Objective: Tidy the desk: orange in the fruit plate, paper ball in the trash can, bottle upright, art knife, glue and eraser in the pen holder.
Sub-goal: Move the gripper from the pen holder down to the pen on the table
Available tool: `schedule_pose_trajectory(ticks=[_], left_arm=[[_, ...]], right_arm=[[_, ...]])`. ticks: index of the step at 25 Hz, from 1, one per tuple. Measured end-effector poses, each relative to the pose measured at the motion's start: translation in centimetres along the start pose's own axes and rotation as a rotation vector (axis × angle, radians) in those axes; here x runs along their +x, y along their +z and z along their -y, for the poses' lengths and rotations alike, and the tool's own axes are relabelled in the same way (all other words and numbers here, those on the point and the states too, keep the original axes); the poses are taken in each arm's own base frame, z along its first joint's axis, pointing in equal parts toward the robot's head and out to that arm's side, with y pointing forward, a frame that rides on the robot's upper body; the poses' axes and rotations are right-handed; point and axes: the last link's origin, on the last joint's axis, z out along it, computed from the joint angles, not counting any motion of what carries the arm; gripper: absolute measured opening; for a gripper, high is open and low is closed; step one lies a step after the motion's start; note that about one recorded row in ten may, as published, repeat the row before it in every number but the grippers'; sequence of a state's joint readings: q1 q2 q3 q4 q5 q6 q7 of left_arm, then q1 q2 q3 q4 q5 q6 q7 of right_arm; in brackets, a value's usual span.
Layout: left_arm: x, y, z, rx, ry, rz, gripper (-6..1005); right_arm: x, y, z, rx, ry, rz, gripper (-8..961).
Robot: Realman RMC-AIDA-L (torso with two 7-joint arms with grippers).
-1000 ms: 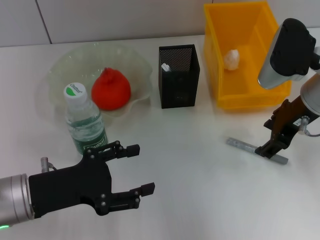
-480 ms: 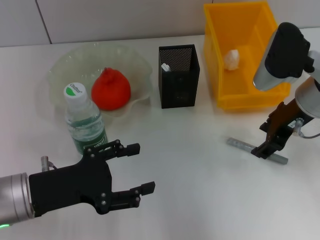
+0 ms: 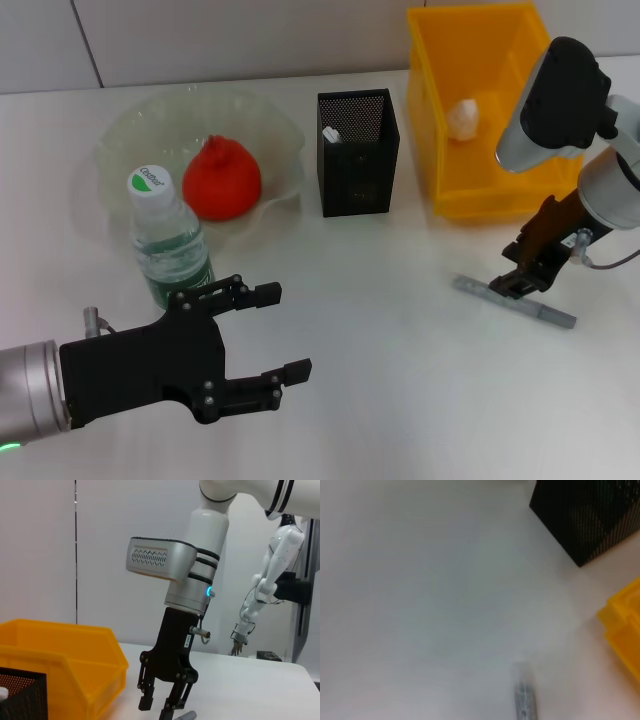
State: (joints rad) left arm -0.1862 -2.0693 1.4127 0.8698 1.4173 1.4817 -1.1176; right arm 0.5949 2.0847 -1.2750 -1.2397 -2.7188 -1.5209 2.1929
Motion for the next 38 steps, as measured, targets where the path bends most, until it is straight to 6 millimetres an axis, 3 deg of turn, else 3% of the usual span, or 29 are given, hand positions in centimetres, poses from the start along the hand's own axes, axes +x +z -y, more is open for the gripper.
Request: schedule_pose_trajectory(ticks=[38], left_arm=[[0.0, 0.1, 0.4, 0.003, -0.002, 0.000, 802]], right_arm=[[-1.4, 1.8, -0.1, -0.037, -0.004, 0.006, 393]])
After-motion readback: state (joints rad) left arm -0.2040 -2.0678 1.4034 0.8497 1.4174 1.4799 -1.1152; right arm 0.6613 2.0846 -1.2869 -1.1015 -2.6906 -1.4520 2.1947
